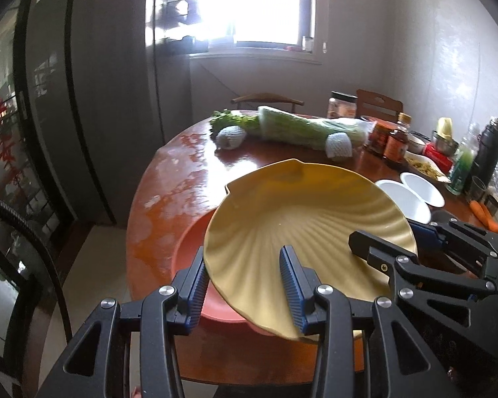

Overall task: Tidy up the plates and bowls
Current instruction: 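Lift the yellow plate with the left gripper and lower it onto the pink plate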

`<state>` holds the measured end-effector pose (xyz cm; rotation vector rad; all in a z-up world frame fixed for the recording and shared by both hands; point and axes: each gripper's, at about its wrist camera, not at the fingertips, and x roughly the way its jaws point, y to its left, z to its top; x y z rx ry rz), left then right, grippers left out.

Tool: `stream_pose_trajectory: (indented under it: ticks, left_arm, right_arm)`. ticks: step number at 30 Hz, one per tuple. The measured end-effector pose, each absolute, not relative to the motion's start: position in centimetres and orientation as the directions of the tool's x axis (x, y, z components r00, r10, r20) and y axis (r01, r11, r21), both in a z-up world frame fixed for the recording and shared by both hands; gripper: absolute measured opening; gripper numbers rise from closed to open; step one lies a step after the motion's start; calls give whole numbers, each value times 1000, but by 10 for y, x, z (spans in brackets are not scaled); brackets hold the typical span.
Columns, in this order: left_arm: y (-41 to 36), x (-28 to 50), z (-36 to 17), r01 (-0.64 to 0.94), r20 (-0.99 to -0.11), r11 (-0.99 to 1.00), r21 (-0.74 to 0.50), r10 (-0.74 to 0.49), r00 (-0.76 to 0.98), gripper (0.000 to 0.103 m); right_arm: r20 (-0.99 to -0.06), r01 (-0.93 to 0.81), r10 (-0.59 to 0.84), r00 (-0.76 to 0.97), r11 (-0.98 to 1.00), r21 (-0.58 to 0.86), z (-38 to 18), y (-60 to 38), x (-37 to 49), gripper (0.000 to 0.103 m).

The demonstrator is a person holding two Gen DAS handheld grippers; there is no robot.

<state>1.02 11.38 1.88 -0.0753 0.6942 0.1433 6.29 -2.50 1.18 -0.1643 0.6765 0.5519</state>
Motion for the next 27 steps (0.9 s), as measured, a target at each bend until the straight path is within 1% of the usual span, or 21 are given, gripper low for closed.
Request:
stream_pose_trajectory:
  ticks: [14, 27]
  left_arm:
    - [149, 22, 3, -249, -658, 968, -23, 173, 733, 43]
    - [153, 35, -22, -257, -701, 966, 3, 185, 689, 43]
  right_arm:
    - [-660, -614, 468, 588, 789, 12, -1, 27, 96, 42]
    - [-702, -629, 449, 553, 777, 1, -27, 42, 111, 42]
